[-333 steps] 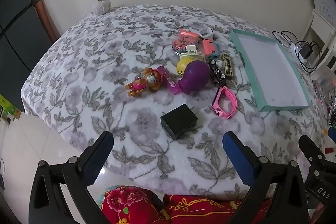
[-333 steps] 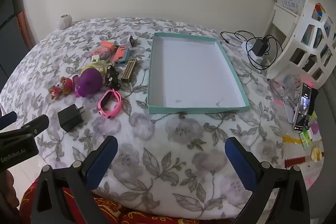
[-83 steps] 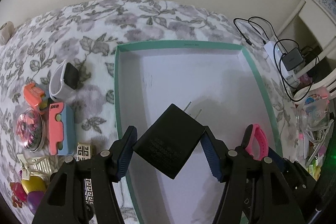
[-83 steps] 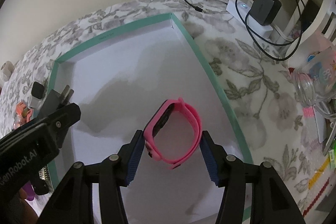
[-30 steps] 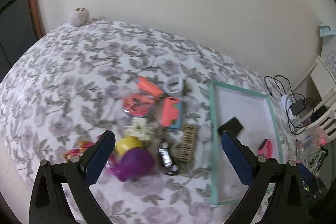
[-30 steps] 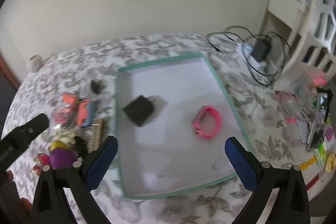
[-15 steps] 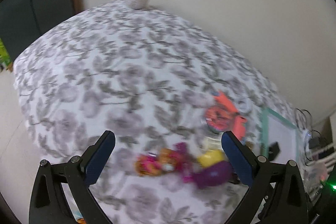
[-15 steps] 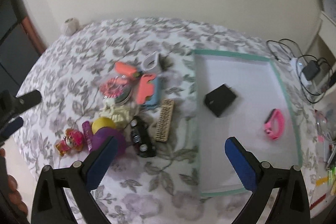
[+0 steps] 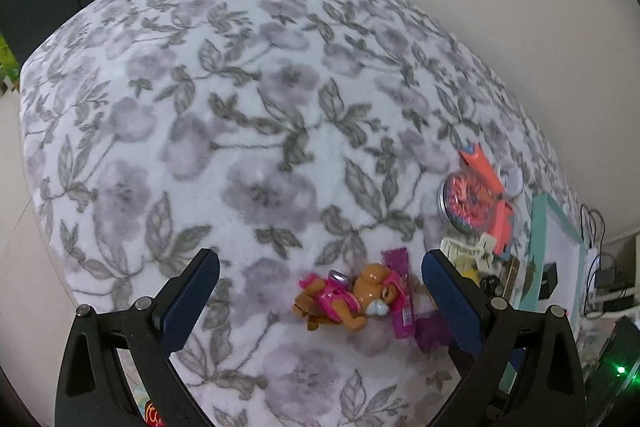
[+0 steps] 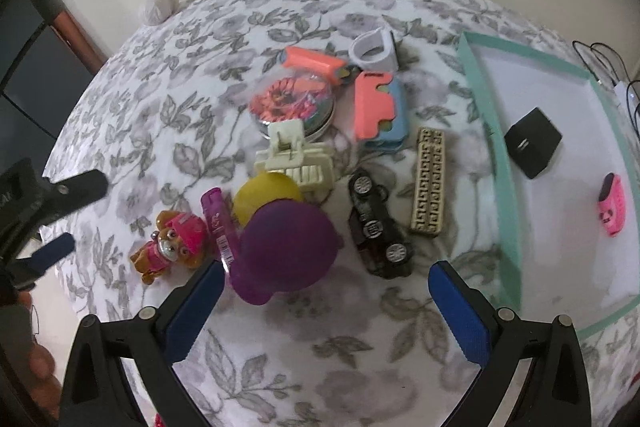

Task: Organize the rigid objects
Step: 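Move both tools back from the tray toward the remaining toys, then grasp the puppy figure with the left tool while the right tool grasps the purple squishy toy, then carry the puppy figure with the left tool while the right tool carries the purple toy over the tray, then open the left tool to drop the puppy while the right tool drops the purple toy in the tray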

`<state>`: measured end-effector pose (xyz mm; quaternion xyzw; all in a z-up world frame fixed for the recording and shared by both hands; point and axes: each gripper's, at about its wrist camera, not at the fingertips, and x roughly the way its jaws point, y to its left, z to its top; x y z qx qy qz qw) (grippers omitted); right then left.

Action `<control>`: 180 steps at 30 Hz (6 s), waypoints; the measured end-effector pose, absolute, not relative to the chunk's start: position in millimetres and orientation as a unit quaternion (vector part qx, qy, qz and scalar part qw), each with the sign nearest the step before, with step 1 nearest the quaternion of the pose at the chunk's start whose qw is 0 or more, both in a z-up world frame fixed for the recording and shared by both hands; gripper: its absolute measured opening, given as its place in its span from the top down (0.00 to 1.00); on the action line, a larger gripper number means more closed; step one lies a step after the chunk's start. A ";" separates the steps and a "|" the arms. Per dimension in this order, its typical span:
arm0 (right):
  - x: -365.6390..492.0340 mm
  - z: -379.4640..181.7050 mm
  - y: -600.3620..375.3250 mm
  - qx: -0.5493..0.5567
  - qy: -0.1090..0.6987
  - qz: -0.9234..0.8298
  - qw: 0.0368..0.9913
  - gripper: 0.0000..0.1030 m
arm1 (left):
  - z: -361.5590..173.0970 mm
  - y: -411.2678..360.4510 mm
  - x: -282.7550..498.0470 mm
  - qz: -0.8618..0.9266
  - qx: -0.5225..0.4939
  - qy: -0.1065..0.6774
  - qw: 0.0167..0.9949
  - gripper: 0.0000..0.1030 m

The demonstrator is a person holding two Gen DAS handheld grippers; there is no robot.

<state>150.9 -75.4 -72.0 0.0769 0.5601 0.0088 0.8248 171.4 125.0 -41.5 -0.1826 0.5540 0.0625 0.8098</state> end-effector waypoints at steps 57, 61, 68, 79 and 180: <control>164.5 -101.7 -80.3 0.165 0.551 0.033 0.818 0.41 | -103.7 88.6 191.3 0.019 -0.214 0.620 0.755 0.18; 163.6 -100.4 -81.9 0.165 0.551 0.033 0.817 0.41 | -102.1 94.3 188.8 0.019 -0.226 0.615 0.755 0.18; 160.5 -93.3 -87.0 0.166 0.546 0.035 0.821 0.41 | -90.8 102.2 182.2 0.024 -0.235 0.599 0.765 0.18; 154.3 -70.2 -87.6 0.156 0.525 0.046 0.836 0.41 | -62.4 109.7 172.0 0.030 -0.241 0.564 0.789 0.18; 66.4 -70.5 -361.6 0.234 0.507 -0.219 0.800 0.34 | -55.7 -207.2 137.7 -0.216 0.031 0.533 0.817 0.18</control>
